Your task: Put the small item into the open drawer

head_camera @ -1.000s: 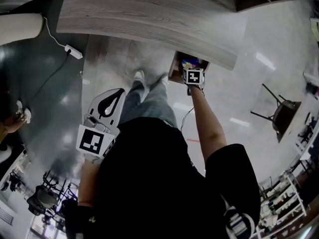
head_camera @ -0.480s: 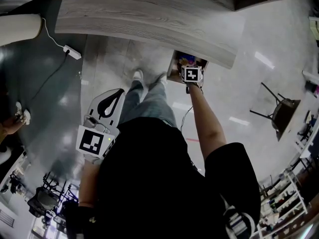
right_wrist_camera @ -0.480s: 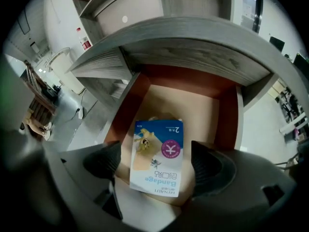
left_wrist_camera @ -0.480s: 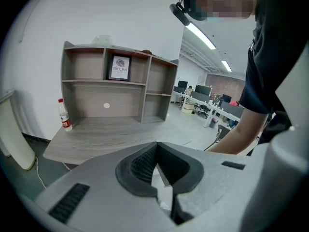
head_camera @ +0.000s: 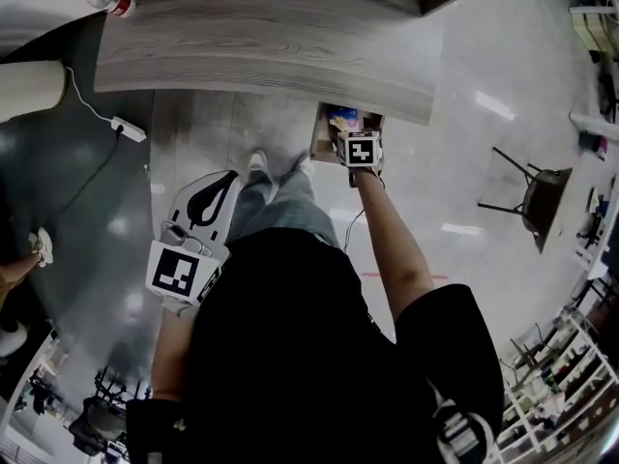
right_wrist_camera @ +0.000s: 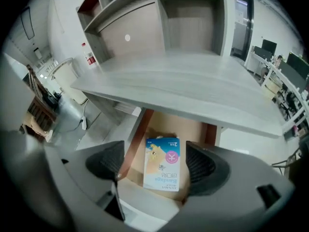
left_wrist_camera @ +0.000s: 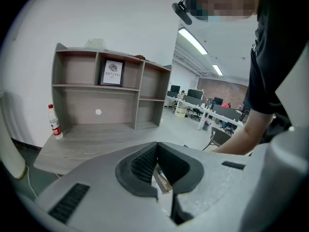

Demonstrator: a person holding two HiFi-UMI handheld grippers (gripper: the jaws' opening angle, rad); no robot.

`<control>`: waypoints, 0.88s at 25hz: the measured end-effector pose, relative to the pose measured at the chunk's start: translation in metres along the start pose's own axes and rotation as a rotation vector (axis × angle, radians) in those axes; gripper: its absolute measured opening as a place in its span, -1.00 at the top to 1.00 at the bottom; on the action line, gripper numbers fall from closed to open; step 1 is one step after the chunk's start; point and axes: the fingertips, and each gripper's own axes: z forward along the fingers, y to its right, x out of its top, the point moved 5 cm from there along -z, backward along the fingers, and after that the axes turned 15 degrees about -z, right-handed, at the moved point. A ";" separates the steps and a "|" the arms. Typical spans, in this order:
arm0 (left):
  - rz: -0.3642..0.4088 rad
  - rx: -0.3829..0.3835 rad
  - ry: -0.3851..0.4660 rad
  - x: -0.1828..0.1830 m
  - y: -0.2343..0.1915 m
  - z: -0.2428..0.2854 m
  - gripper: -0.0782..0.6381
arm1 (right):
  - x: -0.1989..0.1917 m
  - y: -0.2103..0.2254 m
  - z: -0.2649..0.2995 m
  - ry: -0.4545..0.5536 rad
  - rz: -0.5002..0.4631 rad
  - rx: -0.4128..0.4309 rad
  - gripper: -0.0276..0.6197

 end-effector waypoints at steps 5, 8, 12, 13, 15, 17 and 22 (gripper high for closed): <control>0.025 -0.055 0.023 0.012 0.001 0.007 0.78 | 0.015 -0.004 -0.036 0.054 0.014 -0.039 0.19; 0.040 -0.089 0.034 0.019 0.003 0.012 0.78 | 0.023 -0.006 -0.060 0.074 0.011 -0.066 0.56; 0.052 -0.129 0.046 0.030 0.000 0.020 0.78 | 0.044 -0.010 -0.092 0.139 0.022 -0.094 0.78; 0.054 -0.139 0.050 0.032 0.000 0.023 0.78 | 0.050 -0.010 -0.102 0.161 0.025 -0.099 0.79; 0.059 -0.161 0.053 0.037 -0.001 0.030 0.78 | 0.063 -0.010 -0.122 0.208 0.031 -0.110 0.81; 0.066 -0.185 0.056 0.043 -0.003 0.037 0.78 | 0.077 -0.010 -0.143 0.256 0.036 -0.122 0.82; 0.076 -0.224 0.065 0.055 -0.005 0.050 0.78 | 0.104 -0.011 -0.193 0.357 0.028 -0.153 0.83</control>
